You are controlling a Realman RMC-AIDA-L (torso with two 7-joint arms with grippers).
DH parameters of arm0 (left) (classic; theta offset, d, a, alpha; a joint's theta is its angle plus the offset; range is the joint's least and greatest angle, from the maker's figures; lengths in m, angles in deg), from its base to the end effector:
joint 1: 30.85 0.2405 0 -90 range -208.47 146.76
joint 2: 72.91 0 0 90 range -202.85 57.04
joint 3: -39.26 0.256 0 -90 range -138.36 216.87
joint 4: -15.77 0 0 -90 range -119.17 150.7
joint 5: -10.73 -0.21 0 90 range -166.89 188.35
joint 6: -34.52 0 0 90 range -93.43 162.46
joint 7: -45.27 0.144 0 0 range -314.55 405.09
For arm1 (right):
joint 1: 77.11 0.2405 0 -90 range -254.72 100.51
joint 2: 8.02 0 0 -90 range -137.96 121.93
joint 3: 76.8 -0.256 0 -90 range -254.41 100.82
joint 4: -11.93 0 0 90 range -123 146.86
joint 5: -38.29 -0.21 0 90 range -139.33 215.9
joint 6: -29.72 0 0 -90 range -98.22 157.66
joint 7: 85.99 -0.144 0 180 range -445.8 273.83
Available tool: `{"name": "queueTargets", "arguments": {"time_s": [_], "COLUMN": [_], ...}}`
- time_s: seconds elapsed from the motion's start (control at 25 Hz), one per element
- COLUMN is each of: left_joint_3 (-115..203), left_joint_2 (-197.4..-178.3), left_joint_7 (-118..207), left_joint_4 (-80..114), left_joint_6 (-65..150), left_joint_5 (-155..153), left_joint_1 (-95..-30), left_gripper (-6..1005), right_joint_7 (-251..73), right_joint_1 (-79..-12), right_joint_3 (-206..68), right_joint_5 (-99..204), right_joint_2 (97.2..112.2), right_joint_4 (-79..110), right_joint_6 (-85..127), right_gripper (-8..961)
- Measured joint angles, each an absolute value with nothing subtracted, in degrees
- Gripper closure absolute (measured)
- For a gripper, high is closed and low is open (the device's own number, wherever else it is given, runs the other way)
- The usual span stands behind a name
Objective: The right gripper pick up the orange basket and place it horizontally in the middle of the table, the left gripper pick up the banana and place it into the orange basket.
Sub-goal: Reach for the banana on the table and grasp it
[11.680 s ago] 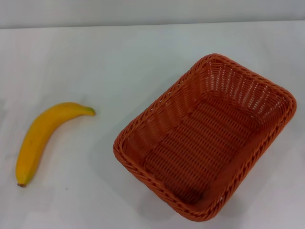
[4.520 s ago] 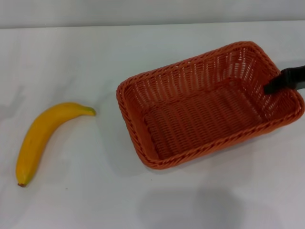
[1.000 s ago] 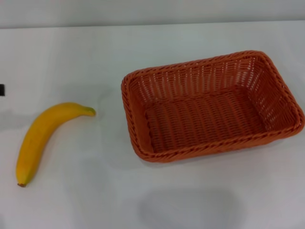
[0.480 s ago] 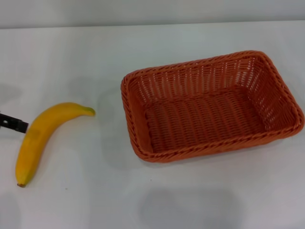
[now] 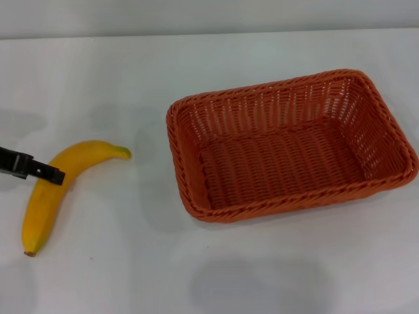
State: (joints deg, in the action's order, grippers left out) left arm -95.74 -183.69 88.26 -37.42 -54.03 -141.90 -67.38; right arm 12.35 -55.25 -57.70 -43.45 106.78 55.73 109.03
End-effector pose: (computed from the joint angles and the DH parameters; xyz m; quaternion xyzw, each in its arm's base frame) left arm -0.3035 0.3662 0.0866 -0.8156 -0.5335 0.0951 0.2028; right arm 0.3411 0.3320 0.1419 -0.7704 0.2968 0.3439 0.4473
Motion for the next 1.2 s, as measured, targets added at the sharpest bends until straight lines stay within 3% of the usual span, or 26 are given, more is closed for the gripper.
{"name": "queueTargets", "arguments": {"time_s": [0.76,1.2], "left_joint_3": [-91.8,-91.8], "left_joint_2": [-184.41,-184.22], "left_joint_7": [87.2,85.6], "left_joint_4": [-34.7,-32.1], "left_joint_6": [-52.1,-52.2], "left_joint_5": [-142.3,-143.9], "left_joint_1": [-69.5,-69.9], "left_gripper": [116,419], "right_joint_7": [12.2,12.2], "right_joint_1": [-54.9,-55.0], "right_joint_3": [-58.2,-58.3], "right_joint_5": [-43.6,-44.2], "right_joint_2": [106.77,106.76], "right_joint_4": [54.0,54.0], "right_joint_6": [109.0,108.9], "right_gripper": [197,204]}}
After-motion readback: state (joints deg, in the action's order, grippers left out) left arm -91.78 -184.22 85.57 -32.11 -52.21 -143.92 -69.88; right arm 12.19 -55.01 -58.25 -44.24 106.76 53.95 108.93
